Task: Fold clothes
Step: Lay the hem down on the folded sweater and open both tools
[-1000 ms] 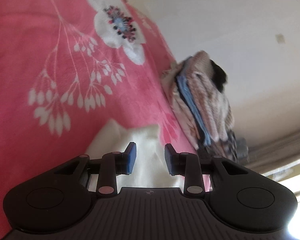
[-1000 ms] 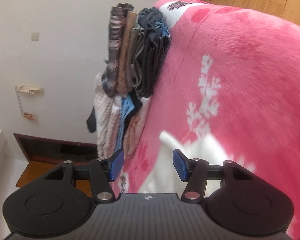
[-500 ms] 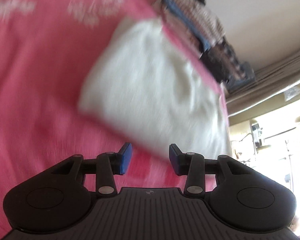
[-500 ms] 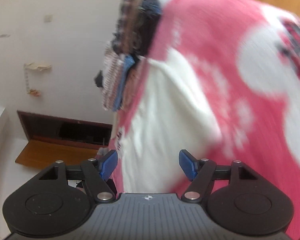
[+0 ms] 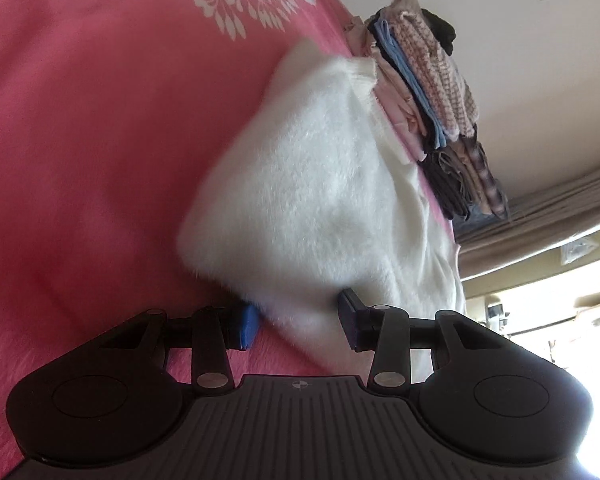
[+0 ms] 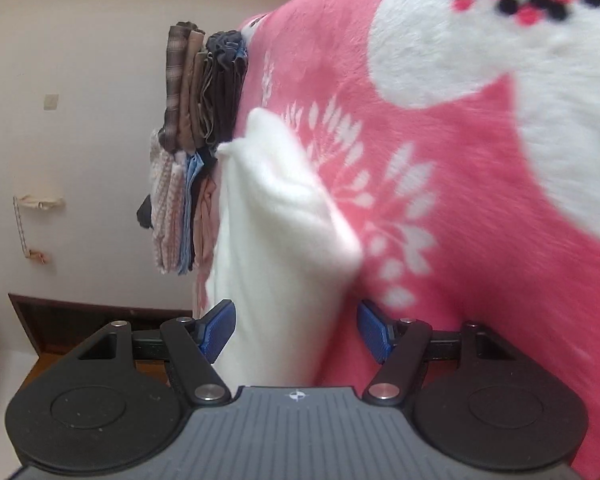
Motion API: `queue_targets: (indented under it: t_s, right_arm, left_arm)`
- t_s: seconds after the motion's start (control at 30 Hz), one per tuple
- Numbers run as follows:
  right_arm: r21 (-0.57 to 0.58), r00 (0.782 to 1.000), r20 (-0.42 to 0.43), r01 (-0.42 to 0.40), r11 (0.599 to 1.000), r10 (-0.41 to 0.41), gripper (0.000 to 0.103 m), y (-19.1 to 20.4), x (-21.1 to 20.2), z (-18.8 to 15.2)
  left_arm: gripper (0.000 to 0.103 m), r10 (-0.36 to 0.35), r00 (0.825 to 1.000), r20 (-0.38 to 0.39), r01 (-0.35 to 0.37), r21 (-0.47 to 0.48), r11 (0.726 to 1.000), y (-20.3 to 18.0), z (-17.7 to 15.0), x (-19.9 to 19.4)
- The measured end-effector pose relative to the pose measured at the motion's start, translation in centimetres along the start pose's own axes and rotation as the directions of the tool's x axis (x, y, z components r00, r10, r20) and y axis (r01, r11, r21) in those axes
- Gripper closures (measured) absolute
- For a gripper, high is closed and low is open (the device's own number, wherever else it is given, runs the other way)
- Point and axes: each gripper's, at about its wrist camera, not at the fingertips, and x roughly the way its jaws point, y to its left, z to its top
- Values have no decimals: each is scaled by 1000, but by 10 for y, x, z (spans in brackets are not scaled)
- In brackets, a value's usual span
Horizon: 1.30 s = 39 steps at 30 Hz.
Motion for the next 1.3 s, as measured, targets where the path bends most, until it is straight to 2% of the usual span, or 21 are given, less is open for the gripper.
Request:
queue_targets:
  t_s: [0.03,0.17,0.23,0.27,0.3,0.33,0.4,0.53,0.6,0.73,0.93,1.03,1.13,1.23,1.3]
  right_arm:
    - [-8,1000,-4,-3,1000,3,34,2,8,2]
    - [-26,1000,-9,8,1000,-9,48,8,36,9]
    - [-10,1000,-5,9,1000,-9,61,7,48,12]
    - [2,1000,-6,4,1000,-4,73,4,53,13]
    - [15,1000,-4,0,1000,0,78,2,55,14]
    - [2,1000,5,4,1000,-4,79,4,54,13]
    - [-28,1000,22,13,1000,-13,82,9,50,9]
    - [-119,998,55,0,993,7,83,28,34,-3]
    - [-139,998,54,-22,990,30,83,35,23,-8]
    - [-134,999,38,-22,991,27,84,31,-10,-26]
    - [-118,1000,-4,8,993,-9,83,2,-74,-63]
    - [-81,999,-36,15,997,-18,83,-19,-104,-82]
    - [-44,997,-67,24,999,-27,83,-41,-133,-100]
    - [-42,991,-104,78,996,-82,77,-49,-138,-99]
    - [-113,984,-103,130,985,-142,66,-40,-152,-97]
  left_arm:
    - [63,-1,1000,1,1,4,1000,-1,1,3]
    - [67,25,999,34,-27,45,999,-8,1,9]
    - [79,40,998,52,-44,67,997,-12,1,12]
    - [81,64,995,72,-70,93,993,-17,-2,11]
    - [86,86,992,92,-97,118,988,-23,-5,9]
    - [91,105,988,117,-121,136,983,-28,-9,4]
    - [93,113,980,163,-139,161,977,-38,-16,-10]
    - [94,63,975,214,-108,206,973,-48,-21,-43]
    - [94,48,978,205,-89,195,977,-48,-22,-57]
    - [94,58,984,167,-95,222,970,-46,-46,-84]
    - [94,107,994,37,-113,311,944,-25,-102,-141]
    - [94,132,991,-9,-122,332,935,-14,-124,-166]
    - [91,168,985,-32,-146,358,922,-5,-135,-171]
    - [83,227,973,-42,-192,404,895,0,-141,-170]
    - [80,266,963,-46,-221,436,873,3,-145,-171]
